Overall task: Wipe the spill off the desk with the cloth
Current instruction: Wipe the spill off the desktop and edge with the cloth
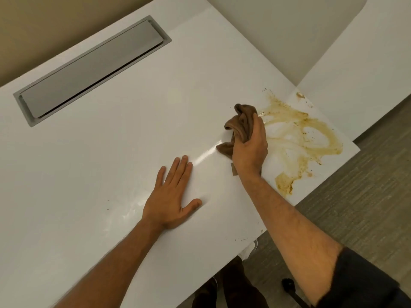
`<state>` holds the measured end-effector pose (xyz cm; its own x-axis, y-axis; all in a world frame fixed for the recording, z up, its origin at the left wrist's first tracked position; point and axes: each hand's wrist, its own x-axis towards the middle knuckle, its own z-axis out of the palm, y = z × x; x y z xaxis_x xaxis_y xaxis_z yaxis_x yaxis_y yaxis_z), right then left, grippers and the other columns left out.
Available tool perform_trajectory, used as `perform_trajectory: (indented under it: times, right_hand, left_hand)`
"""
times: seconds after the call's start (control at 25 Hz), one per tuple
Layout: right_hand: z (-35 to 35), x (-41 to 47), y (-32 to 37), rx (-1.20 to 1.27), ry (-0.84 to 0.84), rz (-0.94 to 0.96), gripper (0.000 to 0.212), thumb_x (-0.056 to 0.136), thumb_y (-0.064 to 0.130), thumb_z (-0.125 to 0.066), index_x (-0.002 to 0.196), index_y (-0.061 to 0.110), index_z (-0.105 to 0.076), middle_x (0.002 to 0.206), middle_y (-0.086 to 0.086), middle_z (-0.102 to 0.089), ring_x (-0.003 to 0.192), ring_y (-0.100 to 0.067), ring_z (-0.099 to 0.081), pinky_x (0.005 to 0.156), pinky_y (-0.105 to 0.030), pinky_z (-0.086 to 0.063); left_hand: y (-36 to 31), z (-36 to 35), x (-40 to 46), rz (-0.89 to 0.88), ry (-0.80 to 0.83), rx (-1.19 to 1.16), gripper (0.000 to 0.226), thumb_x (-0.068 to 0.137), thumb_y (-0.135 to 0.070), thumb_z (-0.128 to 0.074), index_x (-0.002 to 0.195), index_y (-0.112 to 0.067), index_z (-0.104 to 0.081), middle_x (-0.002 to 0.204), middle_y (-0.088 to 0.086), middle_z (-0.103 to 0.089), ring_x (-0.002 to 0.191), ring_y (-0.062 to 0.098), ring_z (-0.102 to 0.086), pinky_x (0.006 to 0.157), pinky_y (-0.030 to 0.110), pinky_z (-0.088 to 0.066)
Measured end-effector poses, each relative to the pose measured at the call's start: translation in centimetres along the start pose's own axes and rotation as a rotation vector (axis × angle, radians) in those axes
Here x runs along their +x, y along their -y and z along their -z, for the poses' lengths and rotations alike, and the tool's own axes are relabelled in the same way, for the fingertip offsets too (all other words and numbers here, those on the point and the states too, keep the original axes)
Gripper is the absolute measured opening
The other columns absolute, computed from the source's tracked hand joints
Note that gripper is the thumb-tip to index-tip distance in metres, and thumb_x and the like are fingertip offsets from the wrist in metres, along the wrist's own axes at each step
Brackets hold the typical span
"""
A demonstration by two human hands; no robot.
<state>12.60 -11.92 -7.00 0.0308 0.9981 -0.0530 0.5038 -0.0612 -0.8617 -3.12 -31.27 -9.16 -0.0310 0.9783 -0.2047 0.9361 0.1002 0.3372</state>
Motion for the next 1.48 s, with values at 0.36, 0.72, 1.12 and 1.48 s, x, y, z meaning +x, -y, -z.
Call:
perform_trajectory:
  times: [0.36, 0.72, 1.12, 1.48]
  right_hand:
    - [-4.1, 3.9, 1.2, -0.303, 0.417, 0.488, 0.070, 0.089, 0.033, -0.074, 0.151, 0.012, -0.048, 0.157, -0.014, -0.042, 0.143, -0.036, -0.042, 0.116, -0.048, -0.039]
    - [-1.2, -2.7, -1.5, -0.382, 0.633, 0.734, 0.102, 0.056, 0.024, -0.097, 0.148, 0.015, -0.053, 0.158, -0.013, -0.046, 0.142, -0.041, -0.044, 0.114, -0.055, -0.039]
    - [6.7, -12.4, -8.0, -0.410, 0.517, 0.769, 0.098, 0.063, 0.026, -0.095, 0.149, 0.022, -0.048, 0.156, -0.008, -0.048, 0.141, -0.034, -0.046, 0.114, -0.051, -0.040]
    - [11.8, -19.7, -11.1, -0.277, 0.553, 0.698, 0.068, 0.075, 0.015, -0.080, 0.137, 0.029, -0.057, 0.150, 0.001, -0.056, 0.139, -0.024, -0.051, 0.110, -0.051, -0.047]
  left_hand:
    - [-0.1, -0.4, 0.2, 0.030, -0.038, -0.003, 0.096, 0.099, -0.076, -0.027, 0.169, -0.017, 0.002, 0.177, 0.002, 0.010, 0.164, 0.022, 0.008, 0.130, 0.047, 0.008]
    - [-0.4, -0.1, 0.0, 0.062, -0.073, -0.022, 0.102, 0.097, -0.079, -0.021, 0.168, -0.011, 0.005, 0.177, 0.005, 0.011, 0.164, 0.024, 0.009, 0.130, 0.044, 0.013]
    - [0.1, -0.3, -0.3, -0.020, -0.051, 0.009, 0.098, 0.098, -0.077, -0.020, 0.168, -0.014, 0.006, 0.177, 0.002, 0.013, 0.163, 0.022, 0.014, 0.130, 0.042, 0.014]
    - [0.8, -0.7, -0.1, -0.067, -0.003, 0.075, 0.093, 0.099, -0.077, -0.017, 0.168, -0.021, 0.011, 0.176, 0.000, 0.016, 0.163, 0.019, 0.016, 0.130, 0.051, 0.008]
